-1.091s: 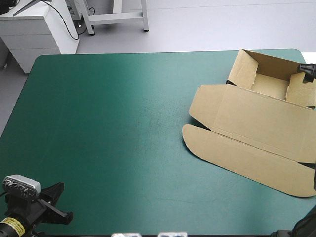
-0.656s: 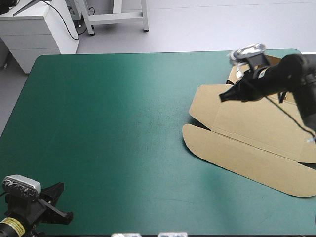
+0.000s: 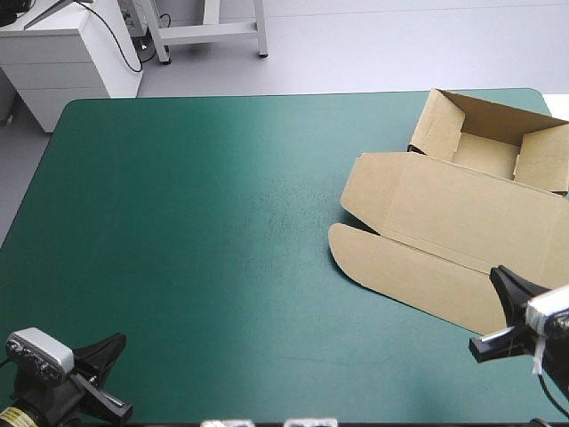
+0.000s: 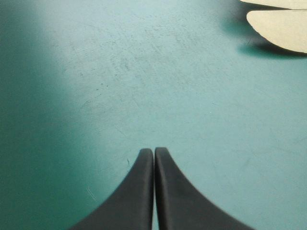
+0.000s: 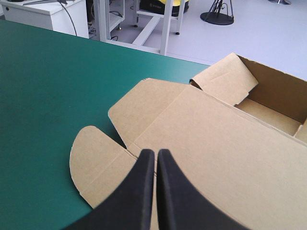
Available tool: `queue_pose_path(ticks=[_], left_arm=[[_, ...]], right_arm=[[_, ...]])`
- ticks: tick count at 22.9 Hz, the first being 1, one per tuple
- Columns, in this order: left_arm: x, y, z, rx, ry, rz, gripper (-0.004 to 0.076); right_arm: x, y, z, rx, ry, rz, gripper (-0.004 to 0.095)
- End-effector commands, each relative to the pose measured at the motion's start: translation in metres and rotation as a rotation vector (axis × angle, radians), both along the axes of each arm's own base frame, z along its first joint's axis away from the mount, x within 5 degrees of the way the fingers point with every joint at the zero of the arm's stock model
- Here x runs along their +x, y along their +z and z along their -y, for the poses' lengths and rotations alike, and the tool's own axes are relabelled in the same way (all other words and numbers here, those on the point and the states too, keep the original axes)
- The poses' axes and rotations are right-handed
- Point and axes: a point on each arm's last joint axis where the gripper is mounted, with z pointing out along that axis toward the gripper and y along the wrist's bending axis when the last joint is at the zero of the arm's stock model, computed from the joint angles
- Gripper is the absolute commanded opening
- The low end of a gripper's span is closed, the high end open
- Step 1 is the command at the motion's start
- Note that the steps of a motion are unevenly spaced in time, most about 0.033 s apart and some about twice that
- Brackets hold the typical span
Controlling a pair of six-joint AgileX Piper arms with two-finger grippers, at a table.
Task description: Fold the box
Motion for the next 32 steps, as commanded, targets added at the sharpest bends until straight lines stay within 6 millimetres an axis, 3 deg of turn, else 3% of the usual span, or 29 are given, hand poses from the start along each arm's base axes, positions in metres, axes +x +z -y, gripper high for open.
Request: queue_pose_path(ticks=[1,6,9,28,32], left_arm=[[-0.003,0.007,0.004,-0.08,-0.051,0.088,-0.0008],[-0.013,0.007,0.0,-0.127,-0.069,0.13,-0.0008],[-0.014,0.007,0.0,-0.131,-0.069,0.137,-0.0008],[-0.014,0.008,0.0,-0.14,-0.064,0.134,-0.0008],[-0.013,0.008,0.0,-0.139,-0.036,0.135,-0.0008]], right_arm=[[-0.019,-0.014,0.008,0.037,-0.009,0.106,-0.0001],[-0.035,-0.064,0.014,0.09,-0.019,0.071,-0.0001],[-0.037,-0.082,0.015,0.101,-0.03,0.013,-0.0001],[-0.037,-0.081,0.015,0.101,-0.027,0.02,-0.0001],[-0.037,-0.081,0.016,0.101,-0.127,0.024,-0.0001]])
